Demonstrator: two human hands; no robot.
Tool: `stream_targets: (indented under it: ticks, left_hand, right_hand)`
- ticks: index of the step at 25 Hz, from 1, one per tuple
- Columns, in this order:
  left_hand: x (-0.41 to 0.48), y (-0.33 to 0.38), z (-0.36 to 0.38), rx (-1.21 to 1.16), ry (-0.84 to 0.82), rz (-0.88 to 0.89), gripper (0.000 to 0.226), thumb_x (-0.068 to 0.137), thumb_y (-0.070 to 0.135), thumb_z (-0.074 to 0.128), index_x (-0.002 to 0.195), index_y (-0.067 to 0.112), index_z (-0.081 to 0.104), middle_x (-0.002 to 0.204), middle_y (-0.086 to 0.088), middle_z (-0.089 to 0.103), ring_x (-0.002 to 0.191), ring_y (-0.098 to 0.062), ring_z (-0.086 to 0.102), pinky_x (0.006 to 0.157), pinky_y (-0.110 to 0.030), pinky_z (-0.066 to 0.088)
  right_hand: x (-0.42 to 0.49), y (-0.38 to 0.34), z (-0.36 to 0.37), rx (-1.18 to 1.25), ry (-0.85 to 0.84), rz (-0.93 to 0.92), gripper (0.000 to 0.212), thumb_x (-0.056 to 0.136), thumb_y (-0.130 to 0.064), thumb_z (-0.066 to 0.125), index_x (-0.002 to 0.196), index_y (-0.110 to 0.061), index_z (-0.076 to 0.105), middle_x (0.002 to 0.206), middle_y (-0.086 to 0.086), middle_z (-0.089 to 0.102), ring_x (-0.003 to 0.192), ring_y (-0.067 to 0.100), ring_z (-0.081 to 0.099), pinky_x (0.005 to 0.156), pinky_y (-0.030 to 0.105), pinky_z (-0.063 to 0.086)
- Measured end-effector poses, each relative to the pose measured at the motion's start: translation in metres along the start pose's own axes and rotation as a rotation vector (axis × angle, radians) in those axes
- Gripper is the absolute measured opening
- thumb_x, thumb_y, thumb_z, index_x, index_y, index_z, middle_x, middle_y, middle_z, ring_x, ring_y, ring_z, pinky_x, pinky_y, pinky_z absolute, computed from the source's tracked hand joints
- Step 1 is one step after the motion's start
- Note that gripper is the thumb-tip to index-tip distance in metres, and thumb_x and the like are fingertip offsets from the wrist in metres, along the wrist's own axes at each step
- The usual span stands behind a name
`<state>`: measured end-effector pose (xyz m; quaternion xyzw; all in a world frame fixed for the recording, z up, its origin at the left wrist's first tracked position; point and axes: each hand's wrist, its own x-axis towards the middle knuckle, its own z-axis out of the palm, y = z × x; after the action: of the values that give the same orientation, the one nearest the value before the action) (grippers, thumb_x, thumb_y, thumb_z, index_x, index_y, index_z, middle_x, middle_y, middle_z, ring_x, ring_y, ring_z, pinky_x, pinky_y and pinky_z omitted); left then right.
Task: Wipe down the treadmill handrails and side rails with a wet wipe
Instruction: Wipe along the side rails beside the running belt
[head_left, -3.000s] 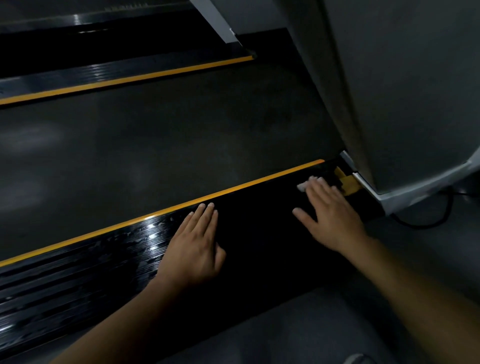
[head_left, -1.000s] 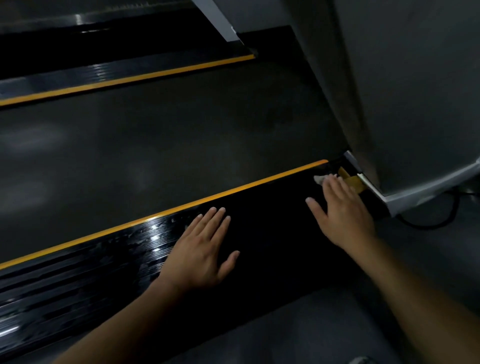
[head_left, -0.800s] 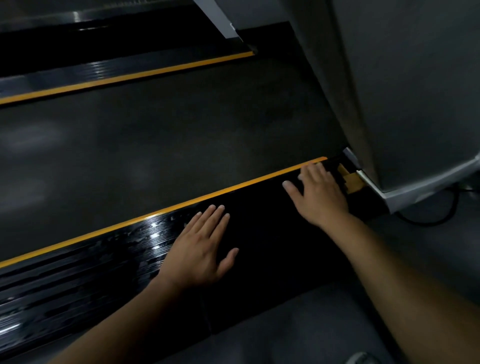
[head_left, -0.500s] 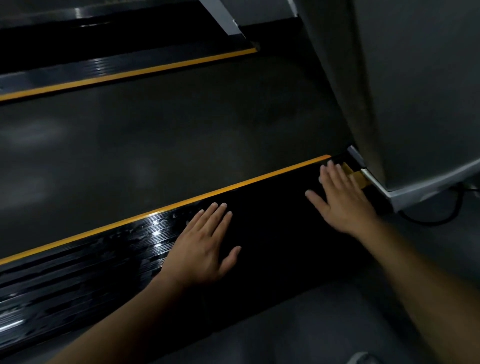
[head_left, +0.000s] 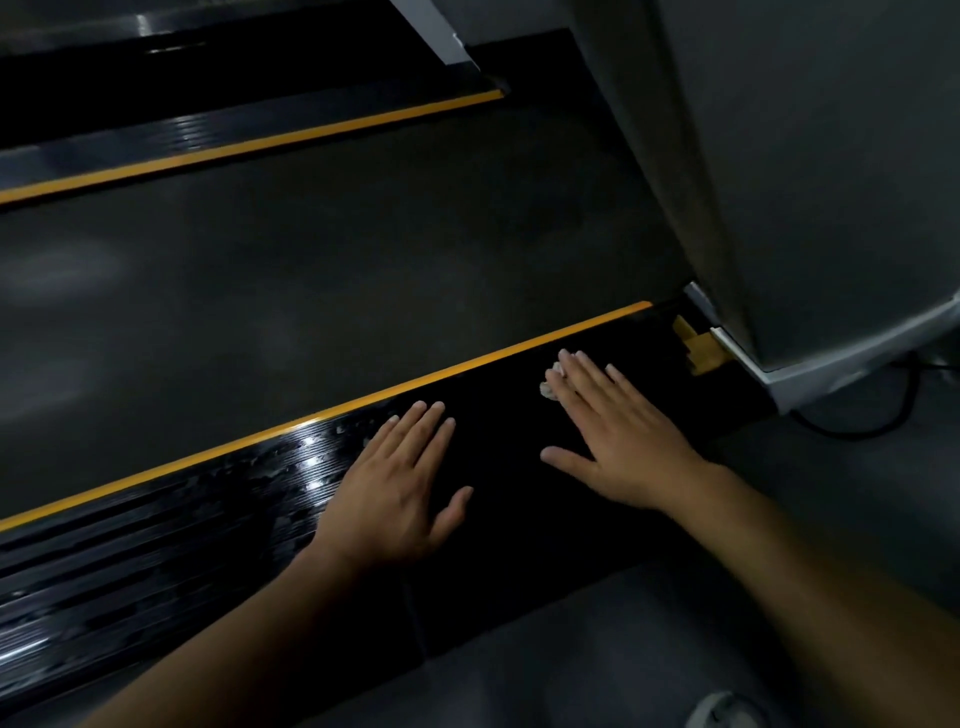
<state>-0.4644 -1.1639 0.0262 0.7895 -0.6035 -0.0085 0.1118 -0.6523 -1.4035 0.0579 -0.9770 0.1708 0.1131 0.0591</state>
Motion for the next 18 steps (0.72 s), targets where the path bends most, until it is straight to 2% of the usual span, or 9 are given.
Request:
stream_targets:
  ticks: [2,5,6,7,10,12,13,15,18]
  left_hand:
    - [0.000,0.001,-0.001,0.000,-0.007,-0.001,0.078,0.099,0.063,0.039,0.155,0.008,0.042,0.164,-0.011,0.034,0.156,-0.024,0.020,0.126,-0.044,0.022]
    - [0.000,0.001,-0.001,0.009,-0.019,-0.010,0.079,0.099,0.063,0.038,0.156,0.009,0.041,0.165,-0.009,0.032,0.157,-0.022,0.018,0.127,-0.042,0.018]
    - [0.000,0.001,-0.001,0.010,-0.021,-0.011,0.079,0.099,0.064,0.037,0.156,0.009,0.040,0.166,-0.009,0.032,0.157,-0.022,0.017,0.127,-0.041,0.017]
    - [0.000,0.000,0.000,0.010,-0.023,-0.010,0.079,0.099,0.064,0.037,0.157,0.010,0.039,0.166,-0.008,0.031,0.157,-0.021,0.016,0.127,-0.041,0.017]
    - [0.000,0.000,-0.001,0.005,-0.023,-0.003,0.079,0.099,0.064,0.037,0.156,0.009,0.040,0.166,-0.009,0.032,0.157,-0.022,0.017,0.127,-0.043,0.019]
    - [0.000,0.000,-0.001,-0.002,-0.023,-0.004,0.079,0.099,0.064,0.037,0.156,0.009,0.041,0.165,-0.010,0.033,0.157,-0.023,0.019,0.127,-0.044,0.020]
    - [0.001,0.001,-0.002,-0.003,-0.024,-0.005,0.079,0.099,0.063,0.037,0.156,0.009,0.041,0.165,-0.010,0.033,0.157,-0.023,0.019,0.127,-0.043,0.020]
    - [0.001,0.001,-0.001,0.002,-0.017,-0.008,0.078,0.099,0.063,0.039,0.155,0.008,0.042,0.165,-0.010,0.033,0.157,-0.023,0.020,0.127,-0.042,0.019]
    - [0.000,0.000,0.001,0.006,-0.013,-0.002,0.078,0.099,0.062,0.039,0.155,0.008,0.043,0.164,-0.011,0.035,0.156,-0.024,0.021,0.127,-0.043,0.021]
  right_hand:
    - [-0.005,0.019,0.001,-0.020,0.024,0.074,0.109,0.078,-0.087,-0.018,0.163,-0.020,-0.012,0.169,0.001,-0.026,0.154,0.013,-0.026,0.128,0.044,-0.005]
    - [-0.007,0.055,-0.002,0.059,0.095,0.352,0.122,0.070,-0.089,-0.026,0.164,-0.014,-0.003,0.172,0.008,-0.011,0.158,0.019,-0.011,0.128,0.044,-0.005]
    - [-0.007,0.054,-0.003,0.076,0.105,0.395,0.124,0.070,-0.089,-0.025,0.164,-0.012,-0.001,0.172,0.010,-0.008,0.159,0.020,-0.009,0.128,0.043,-0.005]
    - [-0.007,0.043,-0.002,0.085,0.105,0.380,0.124,0.072,-0.089,-0.024,0.164,-0.011,0.001,0.172,0.010,-0.008,0.159,0.021,-0.009,0.128,0.043,-0.005]
    - [-0.011,-0.015,0.017,-0.001,0.104,0.165,0.113,0.080,-0.085,-0.018,0.164,-0.011,-0.002,0.171,0.008,-0.013,0.158,0.021,-0.015,0.128,0.041,-0.006]
    - [-0.018,-0.015,0.022,-0.033,0.123,0.109,0.107,0.086,-0.083,-0.013,0.164,-0.012,0.002,0.172,0.007,-0.008,0.158,0.019,-0.011,0.129,0.041,-0.004]
    - [-0.021,-0.001,0.023,-0.024,0.178,0.152,0.106,0.088,-0.082,-0.011,0.164,-0.011,0.010,0.172,0.008,0.000,0.159,0.020,-0.004,0.129,0.042,-0.001]
    - [-0.031,0.034,0.026,0.017,0.262,0.355,0.104,0.090,-0.081,-0.007,0.162,-0.010,0.020,0.171,0.011,0.013,0.159,0.023,0.010,0.129,0.044,0.006]
    - [-0.037,0.045,0.031,0.010,0.267,0.510,0.107,0.091,-0.080,-0.007,0.162,-0.003,0.014,0.170,0.016,0.012,0.158,0.025,0.012,0.129,0.046,0.006]
